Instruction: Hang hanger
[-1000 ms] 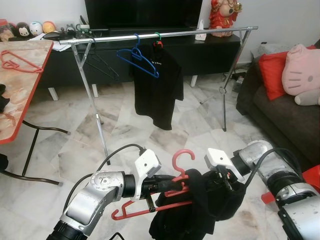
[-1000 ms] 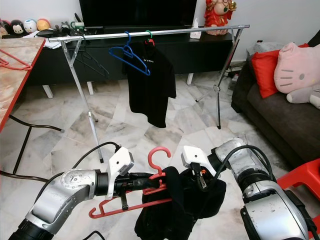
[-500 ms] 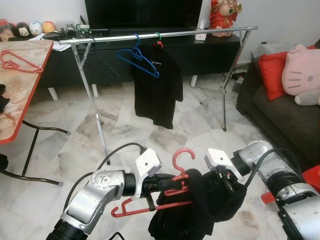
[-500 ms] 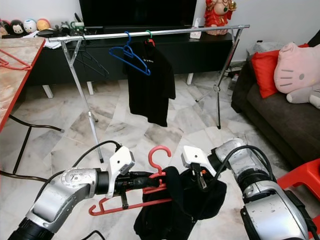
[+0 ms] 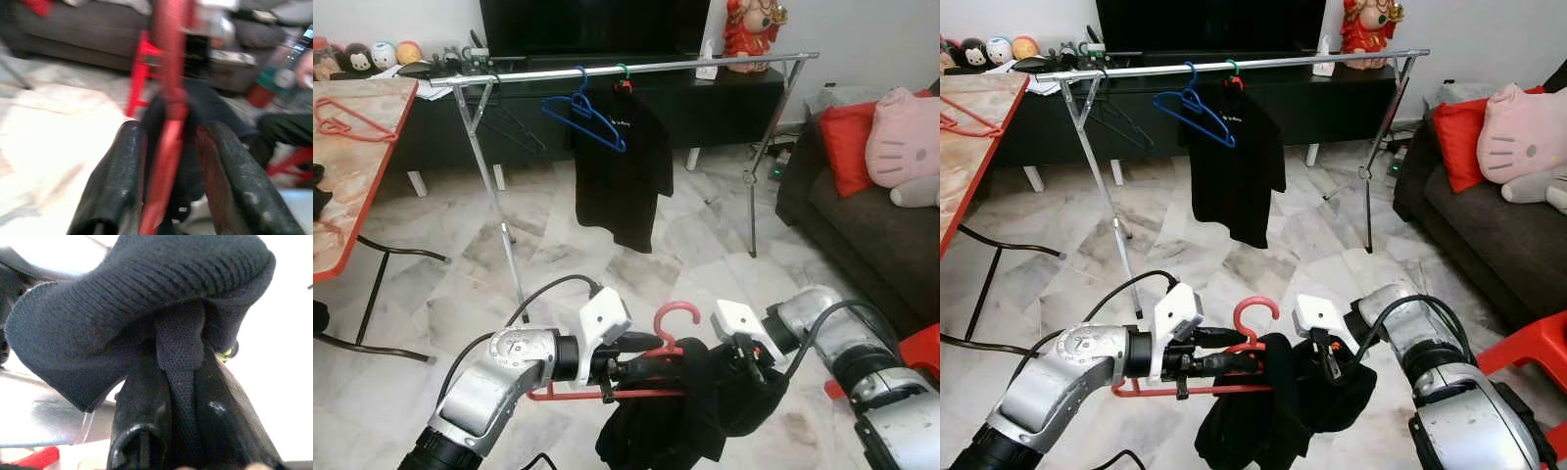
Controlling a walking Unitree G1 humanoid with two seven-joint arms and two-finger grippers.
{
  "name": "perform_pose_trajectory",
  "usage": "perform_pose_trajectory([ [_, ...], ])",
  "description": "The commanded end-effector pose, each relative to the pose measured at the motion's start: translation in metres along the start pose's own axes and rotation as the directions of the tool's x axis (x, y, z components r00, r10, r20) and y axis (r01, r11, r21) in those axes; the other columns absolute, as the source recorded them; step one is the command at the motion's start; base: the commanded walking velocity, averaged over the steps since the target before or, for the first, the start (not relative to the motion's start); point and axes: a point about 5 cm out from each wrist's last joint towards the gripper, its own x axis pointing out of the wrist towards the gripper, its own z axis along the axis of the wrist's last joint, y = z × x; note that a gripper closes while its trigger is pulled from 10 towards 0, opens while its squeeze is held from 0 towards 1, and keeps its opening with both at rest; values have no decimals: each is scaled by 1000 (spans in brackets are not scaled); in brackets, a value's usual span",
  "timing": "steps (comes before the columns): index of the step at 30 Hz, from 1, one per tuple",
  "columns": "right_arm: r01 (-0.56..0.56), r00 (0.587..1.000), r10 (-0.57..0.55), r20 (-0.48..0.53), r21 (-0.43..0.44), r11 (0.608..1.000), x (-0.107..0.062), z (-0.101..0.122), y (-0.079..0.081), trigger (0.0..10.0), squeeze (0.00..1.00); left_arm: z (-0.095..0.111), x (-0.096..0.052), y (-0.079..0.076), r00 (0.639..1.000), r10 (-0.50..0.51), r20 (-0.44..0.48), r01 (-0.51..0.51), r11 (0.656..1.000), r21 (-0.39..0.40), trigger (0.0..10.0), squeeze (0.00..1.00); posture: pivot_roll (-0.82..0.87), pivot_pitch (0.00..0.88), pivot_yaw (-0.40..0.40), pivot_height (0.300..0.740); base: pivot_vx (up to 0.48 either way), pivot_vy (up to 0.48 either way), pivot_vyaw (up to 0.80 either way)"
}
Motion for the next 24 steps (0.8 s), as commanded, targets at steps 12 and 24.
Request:
perform_pose_trajectory([
  [12,402,884,-434,175,191,896,-22,-19,-8,0,0,4,-43,41,855,501,130,-505,863,-2,10000,1000,67,0,-97,716,0,0,0],
  [24,619,785,-618,44,-4,785,-16,11,-33,0,0,-6,-36,43,639,744,198,-740,664,-108,10000,0,60,0,-84,716,0,0,0],
])
